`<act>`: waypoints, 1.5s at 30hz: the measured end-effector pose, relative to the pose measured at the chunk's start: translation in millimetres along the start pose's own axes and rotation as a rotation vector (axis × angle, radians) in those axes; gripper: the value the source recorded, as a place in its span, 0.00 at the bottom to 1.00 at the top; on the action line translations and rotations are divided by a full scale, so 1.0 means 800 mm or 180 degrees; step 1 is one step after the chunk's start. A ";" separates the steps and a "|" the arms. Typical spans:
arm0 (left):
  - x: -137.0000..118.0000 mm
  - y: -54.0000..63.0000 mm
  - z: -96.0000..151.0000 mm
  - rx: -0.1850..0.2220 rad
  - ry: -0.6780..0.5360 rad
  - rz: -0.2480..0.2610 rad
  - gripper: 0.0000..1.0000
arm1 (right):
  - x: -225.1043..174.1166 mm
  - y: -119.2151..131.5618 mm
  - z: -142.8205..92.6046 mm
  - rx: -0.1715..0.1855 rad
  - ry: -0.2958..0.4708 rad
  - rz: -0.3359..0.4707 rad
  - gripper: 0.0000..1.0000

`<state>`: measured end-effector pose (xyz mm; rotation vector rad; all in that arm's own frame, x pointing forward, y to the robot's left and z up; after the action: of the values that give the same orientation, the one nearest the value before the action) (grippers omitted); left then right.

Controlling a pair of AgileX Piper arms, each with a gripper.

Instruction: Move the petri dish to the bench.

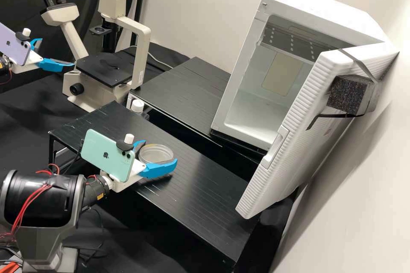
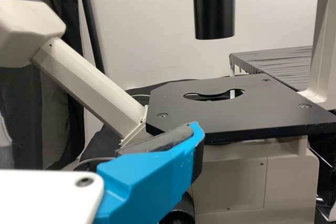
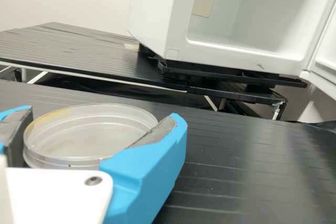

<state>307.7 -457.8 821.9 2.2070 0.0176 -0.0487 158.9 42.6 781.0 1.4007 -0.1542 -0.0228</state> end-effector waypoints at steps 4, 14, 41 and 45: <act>0.000 0.000 0.000 0.0000 0.0000 0.0000 1.00 | 0.000 0.000 0.000 0.0000 0.0000 0.0016 1.00; 0.000 0.000 0.000 0.0000 0.0000 0.0000 1.00 | 0.000 0.000 0.000 0.0000 0.0000 0.0016 1.00; 0.000 0.000 0.000 0.0000 0.0000 0.0000 1.00 | -0.052 0.064 -0.037 0.0459 0.1150 0.0482 1.00; 0.000 0.000 0.000 0.0000 0.0000 0.0000 1.00 | -0.054 0.064 -0.041 0.0626 0.1285 0.0428 1.00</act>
<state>307.7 -457.8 821.9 2.2070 0.0176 -0.0487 116.2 88.1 821.8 1.5585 0.0883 0.3936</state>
